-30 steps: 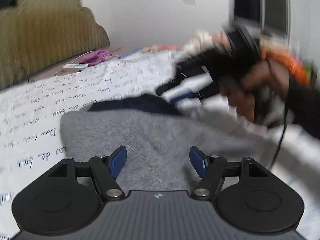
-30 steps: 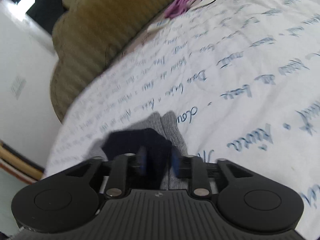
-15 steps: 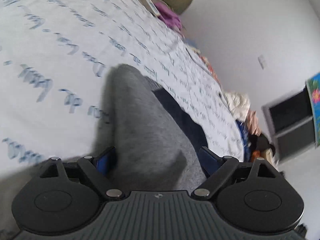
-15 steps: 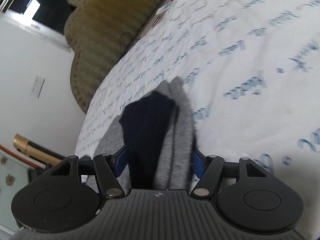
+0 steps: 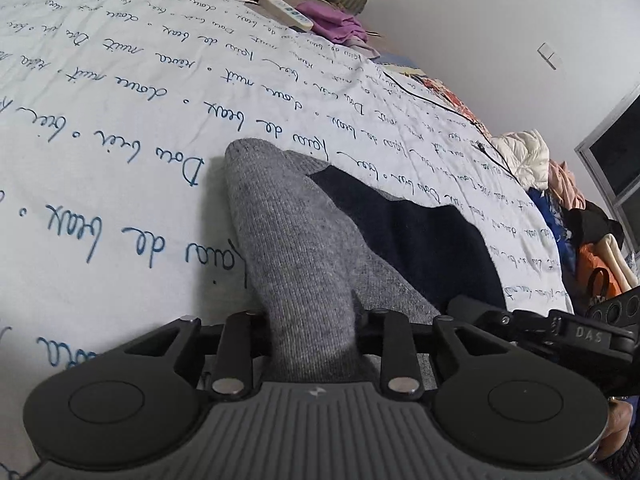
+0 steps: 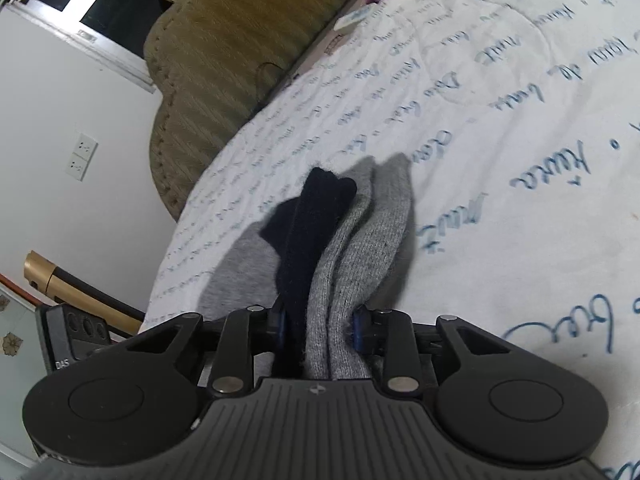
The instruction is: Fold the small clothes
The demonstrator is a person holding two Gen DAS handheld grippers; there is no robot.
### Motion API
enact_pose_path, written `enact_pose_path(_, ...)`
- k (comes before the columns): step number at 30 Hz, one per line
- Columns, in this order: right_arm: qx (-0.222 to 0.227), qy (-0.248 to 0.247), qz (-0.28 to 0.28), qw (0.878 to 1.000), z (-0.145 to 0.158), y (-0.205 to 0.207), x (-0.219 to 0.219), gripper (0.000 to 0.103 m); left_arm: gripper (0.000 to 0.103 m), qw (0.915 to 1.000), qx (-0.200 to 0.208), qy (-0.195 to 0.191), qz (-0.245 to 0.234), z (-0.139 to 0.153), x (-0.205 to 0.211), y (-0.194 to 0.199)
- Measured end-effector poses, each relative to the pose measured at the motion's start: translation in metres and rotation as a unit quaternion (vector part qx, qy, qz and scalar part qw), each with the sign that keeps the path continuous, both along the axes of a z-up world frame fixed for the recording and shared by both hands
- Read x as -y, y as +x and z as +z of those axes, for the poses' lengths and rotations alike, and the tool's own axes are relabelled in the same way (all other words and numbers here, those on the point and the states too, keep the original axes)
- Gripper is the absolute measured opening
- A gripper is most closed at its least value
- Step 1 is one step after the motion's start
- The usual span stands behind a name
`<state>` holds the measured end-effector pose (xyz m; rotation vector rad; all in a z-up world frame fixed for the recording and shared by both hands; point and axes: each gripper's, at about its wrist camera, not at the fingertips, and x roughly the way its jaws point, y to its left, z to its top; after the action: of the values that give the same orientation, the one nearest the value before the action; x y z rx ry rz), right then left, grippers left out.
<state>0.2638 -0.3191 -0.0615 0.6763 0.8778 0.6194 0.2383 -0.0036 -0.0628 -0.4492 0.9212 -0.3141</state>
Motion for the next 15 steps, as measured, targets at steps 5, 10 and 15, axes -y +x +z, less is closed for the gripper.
enact_pose_path(5,0.007,0.017,0.011,1.0,0.011,0.002,-0.022,0.031,0.024,0.9999,0.006,0.009,0.001,0.011,-0.018,-0.007)
enact_pose_path(10,0.006,0.046,0.031,0.998,0.011,0.011,-0.059,0.031,0.023,0.999,0.023,0.038,0.011,0.033,-0.05,-0.014)
enact_pose_path(15,-0.007,0.073,0.039,0.997,0.005,0.017,-0.096,0.031,0.024,0.9965,0.029,0.075,0.021,0.049,-0.087,-0.004)
